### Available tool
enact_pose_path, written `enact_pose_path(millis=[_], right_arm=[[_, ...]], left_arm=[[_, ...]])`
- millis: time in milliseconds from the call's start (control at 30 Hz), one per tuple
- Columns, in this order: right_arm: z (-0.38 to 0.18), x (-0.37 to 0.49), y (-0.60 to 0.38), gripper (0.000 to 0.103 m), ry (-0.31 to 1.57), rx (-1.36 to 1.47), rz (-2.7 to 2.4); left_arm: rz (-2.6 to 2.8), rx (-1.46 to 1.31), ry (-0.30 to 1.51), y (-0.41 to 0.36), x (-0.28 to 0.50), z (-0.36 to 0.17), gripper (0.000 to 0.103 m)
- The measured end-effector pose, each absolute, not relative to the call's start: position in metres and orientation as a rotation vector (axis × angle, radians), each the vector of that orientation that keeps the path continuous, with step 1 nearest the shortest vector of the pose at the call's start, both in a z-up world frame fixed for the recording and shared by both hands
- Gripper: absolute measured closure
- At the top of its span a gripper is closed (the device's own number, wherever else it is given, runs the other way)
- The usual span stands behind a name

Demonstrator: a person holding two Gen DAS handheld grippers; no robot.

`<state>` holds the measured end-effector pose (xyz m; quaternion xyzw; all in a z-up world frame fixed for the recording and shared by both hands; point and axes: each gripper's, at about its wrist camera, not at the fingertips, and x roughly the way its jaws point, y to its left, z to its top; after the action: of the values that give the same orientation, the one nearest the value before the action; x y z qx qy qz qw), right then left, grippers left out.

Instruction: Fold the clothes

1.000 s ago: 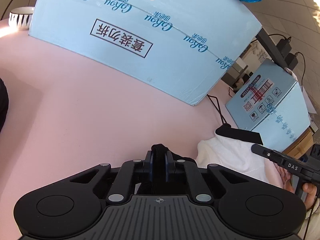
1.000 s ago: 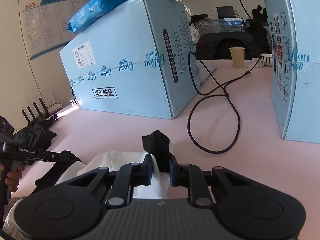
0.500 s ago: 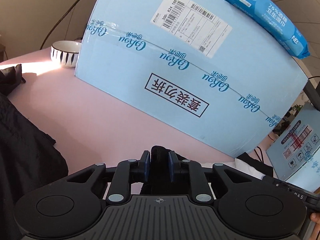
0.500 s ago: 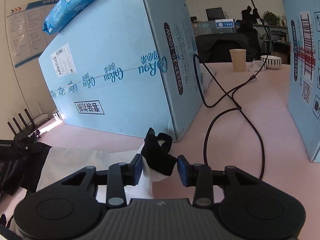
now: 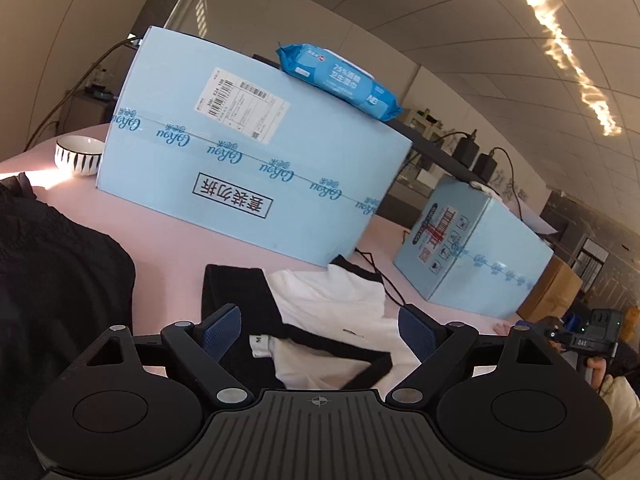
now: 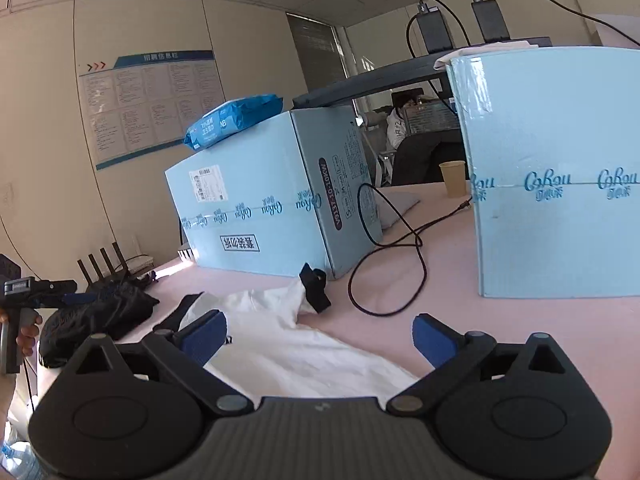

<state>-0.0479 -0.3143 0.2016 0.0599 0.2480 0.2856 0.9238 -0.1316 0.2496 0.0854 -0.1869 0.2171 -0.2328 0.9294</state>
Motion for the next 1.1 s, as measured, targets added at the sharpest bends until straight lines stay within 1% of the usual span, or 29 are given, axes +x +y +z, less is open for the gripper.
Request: enact_pose_path(millis=[100,167,300,333,400,467,500,533,567,600,633,667,700,733,767,800,867,967,1100], right_arm=[[0.181,-0.077,-0.334,0.002,0.584,0.105,0.542],[0.172,-0.084,-0.339,0.002,0.596,0.147,0.529],[0.168,-0.061,-0.34,0.002,0.583,0.348,0.456],[0.167,-0.051,-0.339,0.002,0.587,0.384,0.426],[0.163,-0.025,-0.338,0.006,0.611,0.441,0.351],[0.153,0.004,-0.33,0.015,0.692,0.446,0.32],[0.15,0.014,-0.323,0.018,0.705,0.425,0.306],[0.147,0.023,-0.316,0.022,0.713,0.402,0.29],[0.147,0.03,-0.306,0.055,0.719,0.351,0.267],[0.148,0.037,-0.296,0.082,0.723,0.297,0.242],[0.144,0.04,-0.291,0.096,0.745,0.274,0.23],[0.145,0.043,-0.287,0.096,0.73,0.284,0.242],[0.148,0.045,-0.284,0.097,0.704,0.287,0.272],[0.154,0.045,-0.28,0.097,0.661,0.272,0.272],[0.16,0.046,-0.276,0.097,0.615,0.255,0.269],[0.168,0.051,-0.273,0.097,0.582,0.25,0.261],[0.183,0.064,-0.269,0.097,0.519,0.244,0.244],[0.192,0.091,-0.266,0.097,0.493,0.236,0.203],[0.17,0.136,-0.26,0.096,0.572,0.224,0.148]], left_arm=[[-0.482,-0.397,0.512,0.241,-0.157,0.068,0.015],[-0.465,-0.445,0.574,0.235,-0.155,0.051,0.015],[-0.469,-0.584,0.692,0.229,-0.132,0.019,0.015],[-0.467,-0.608,0.692,0.228,-0.128,0.015,0.015],[-0.463,-0.643,0.681,0.228,-0.121,0.009,0.015],[-0.46,-0.67,0.675,0.226,-0.115,0.006,0.015],[-0.462,-0.672,0.678,0.225,-0.111,0.006,0.015],[-0.461,-0.665,0.681,0.223,-0.109,0.006,0.015],[-0.46,-0.657,0.684,0.221,-0.107,0.006,0.015],[-0.453,-0.654,0.685,0.219,-0.104,0.006,0.016],[-0.445,-0.651,0.685,0.218,-0.1,0.007,0.017],[-0.431,-0.646,0.684,0.217,-0.098,0.007,0.019],[-0.415,-0.641,0.683,0.216,-0.095,0.007,0.03],[-0.399,-0.637,0.682,0.215,-0.092,0.007,0.052],[-0.372,-0.625,0.689,0.215,-0.088,0.006,0.063],[-0.36,-0.622,0.69,0.216,-0.084,0.005,0.078],[-0.353,-0.625,0.682,0.219,-0.079,0.004,0.079],[-0.354,-0.642,0.659,0.222,-0.076,0.004,0.079],[-0.354,-0.648,0.667,0.221,-0.072,0.001,0.079]])
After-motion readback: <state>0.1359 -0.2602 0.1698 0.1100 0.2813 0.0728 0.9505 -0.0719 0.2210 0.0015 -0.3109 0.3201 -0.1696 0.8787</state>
